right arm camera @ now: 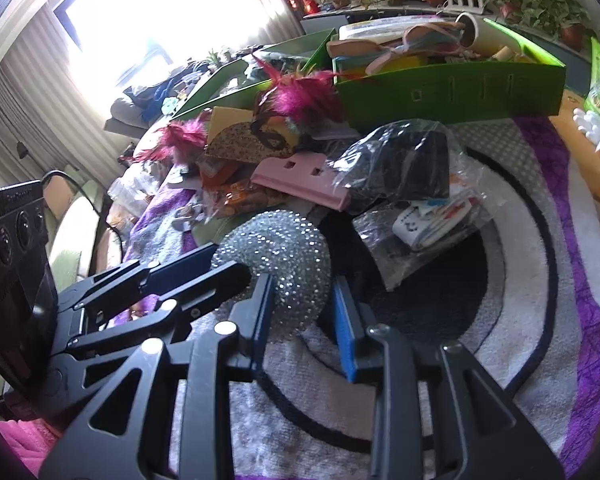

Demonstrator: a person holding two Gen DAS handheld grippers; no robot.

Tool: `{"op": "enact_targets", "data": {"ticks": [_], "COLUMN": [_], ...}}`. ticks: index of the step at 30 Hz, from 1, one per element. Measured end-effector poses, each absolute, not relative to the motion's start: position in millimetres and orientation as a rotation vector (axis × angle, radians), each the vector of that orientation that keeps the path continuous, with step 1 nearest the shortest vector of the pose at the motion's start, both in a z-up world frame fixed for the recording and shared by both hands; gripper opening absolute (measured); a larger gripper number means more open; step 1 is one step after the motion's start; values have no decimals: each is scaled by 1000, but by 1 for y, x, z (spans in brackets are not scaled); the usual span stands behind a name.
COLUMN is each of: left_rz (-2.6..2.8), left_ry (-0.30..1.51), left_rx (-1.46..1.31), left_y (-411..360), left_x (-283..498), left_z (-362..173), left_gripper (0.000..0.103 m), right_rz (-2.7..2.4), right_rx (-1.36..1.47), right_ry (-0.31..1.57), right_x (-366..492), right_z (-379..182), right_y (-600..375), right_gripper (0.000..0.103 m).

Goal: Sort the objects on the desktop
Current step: 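Close the right gripper on the silver scouring ball and lift it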

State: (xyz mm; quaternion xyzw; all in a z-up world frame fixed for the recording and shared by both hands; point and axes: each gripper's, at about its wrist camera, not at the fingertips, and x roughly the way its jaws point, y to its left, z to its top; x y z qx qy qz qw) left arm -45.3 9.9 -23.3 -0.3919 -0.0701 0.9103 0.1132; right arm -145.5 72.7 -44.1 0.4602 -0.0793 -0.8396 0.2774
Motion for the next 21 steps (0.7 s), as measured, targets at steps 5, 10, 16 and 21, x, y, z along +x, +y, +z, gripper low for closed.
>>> {"op": "enact_targets", "data": {"ticks": [5, 10, 16, 21], "left_rz": [2679, 2664, 2669, 2642], "left_ry": [-175, -195, -195, -230], "left_rx": [-1097, -1138, -1145, -1163], "left_y": [12, 10, 6, 8], "left_x": [-39, -39, -37, -41], "left_z": [-12, -22, -25, -34], "left_gripper": [24, 24, 43, 57], "right_rz": [-2306, -2300, -2287, -2304], "right_rx": [1150, 1230, 1237, 1248], "right_ry": [-153, -142, -138, -147], "right_x": [-137, -142, -136, -136], "right_z": [-28, -38, -45, -48], "right_y": [70, 70, 75, 81], "right_gripper": [24, 24, 25, 29]}}
